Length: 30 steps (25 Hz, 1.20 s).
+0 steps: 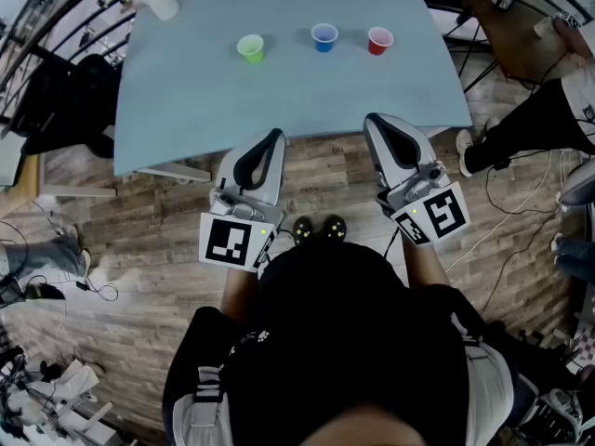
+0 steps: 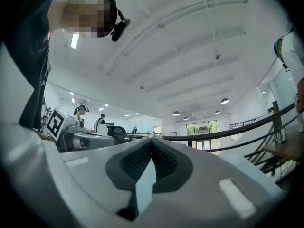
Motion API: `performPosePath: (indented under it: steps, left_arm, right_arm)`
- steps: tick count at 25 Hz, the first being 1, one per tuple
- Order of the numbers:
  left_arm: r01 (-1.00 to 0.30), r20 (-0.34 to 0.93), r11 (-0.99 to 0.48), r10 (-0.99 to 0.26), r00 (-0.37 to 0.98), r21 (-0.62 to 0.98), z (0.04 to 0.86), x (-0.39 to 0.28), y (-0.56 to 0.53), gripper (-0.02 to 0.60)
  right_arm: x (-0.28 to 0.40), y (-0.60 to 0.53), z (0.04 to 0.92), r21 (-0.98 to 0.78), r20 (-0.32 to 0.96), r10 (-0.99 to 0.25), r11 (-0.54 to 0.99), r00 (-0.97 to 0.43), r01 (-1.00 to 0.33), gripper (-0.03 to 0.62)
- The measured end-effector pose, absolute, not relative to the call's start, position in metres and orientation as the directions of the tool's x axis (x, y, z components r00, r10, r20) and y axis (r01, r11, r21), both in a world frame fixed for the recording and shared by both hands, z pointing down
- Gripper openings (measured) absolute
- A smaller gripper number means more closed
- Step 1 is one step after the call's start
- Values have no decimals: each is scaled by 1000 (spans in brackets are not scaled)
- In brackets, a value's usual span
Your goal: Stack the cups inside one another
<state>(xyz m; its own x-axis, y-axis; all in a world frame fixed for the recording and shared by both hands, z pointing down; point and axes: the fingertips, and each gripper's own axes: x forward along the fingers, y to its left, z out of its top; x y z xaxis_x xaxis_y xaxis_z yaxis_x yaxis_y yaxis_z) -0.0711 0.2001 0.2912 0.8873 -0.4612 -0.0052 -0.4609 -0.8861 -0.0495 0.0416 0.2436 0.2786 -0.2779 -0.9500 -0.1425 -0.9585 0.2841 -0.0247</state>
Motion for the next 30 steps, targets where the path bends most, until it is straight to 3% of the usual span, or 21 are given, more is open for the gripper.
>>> performPosePath:
  steps: [30]
  left_arm:
    - [-480,15,-875,-482,876,-56,296,-31,216,-8]
  right_arm:
    - [86,260,284,-41,-156,-944,299,-289,-953,5]
